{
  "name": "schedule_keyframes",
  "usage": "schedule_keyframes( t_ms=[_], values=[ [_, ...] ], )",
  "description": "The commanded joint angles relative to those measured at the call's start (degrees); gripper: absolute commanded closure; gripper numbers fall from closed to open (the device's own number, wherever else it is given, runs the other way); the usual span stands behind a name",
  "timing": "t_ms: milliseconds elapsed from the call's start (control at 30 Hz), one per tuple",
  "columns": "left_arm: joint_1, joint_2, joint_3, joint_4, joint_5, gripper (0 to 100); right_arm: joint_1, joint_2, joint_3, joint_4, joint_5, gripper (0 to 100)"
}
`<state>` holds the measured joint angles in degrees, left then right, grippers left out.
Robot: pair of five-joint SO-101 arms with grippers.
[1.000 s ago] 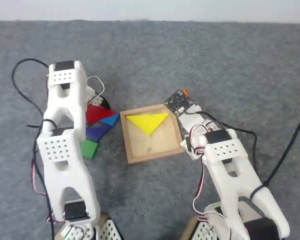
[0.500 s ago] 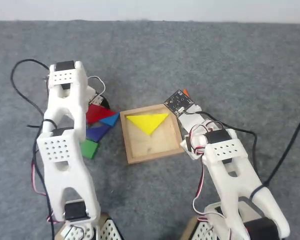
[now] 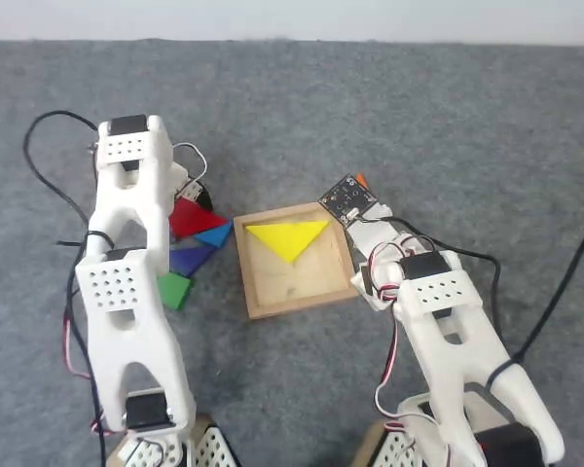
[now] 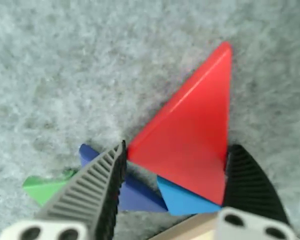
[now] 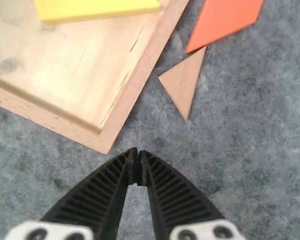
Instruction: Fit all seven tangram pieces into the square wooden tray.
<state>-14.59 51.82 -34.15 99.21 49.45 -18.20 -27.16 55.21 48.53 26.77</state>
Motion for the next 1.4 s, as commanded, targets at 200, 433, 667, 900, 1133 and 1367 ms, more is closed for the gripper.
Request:
schedule_keyframes(
  t_ms=[200, 433, 667, 900, 1133, 1367],
  values=[
    [-0.44, 0.44, -0.92, 1.41, -0.53, 79, 0.84, -2.86, -0.18, -0.92, 0.00, 98.9],
    [0.00, -1.05, -0.40, 1.49, -4.13, 79, 0.84, -2.86, -0.18, -0.92, 0.00, 98.9],
    [0.00, -9.93, 6.64, 1.32, -7.03, 79, 0.92, -2.77, -0.18, -0.92, 0.00, 98.9],
    [0.26, -11.25, 7.34, 1.23, -9.05, 79, 0.92, -2.77, -0.18, -1.01, -0.09, 98.9],
    [0.44, -11.16, 7.43, -0.18, -5.36, 67, 0.75, -2.77, -0.18, -1.01, -0.18, 98.9],
    [0.44, -7.82, 7.34, -4.66, -1.58, 66, 0.66, -2.77, -0.18, -1.01, -0.18, 98.9]
  ],
)
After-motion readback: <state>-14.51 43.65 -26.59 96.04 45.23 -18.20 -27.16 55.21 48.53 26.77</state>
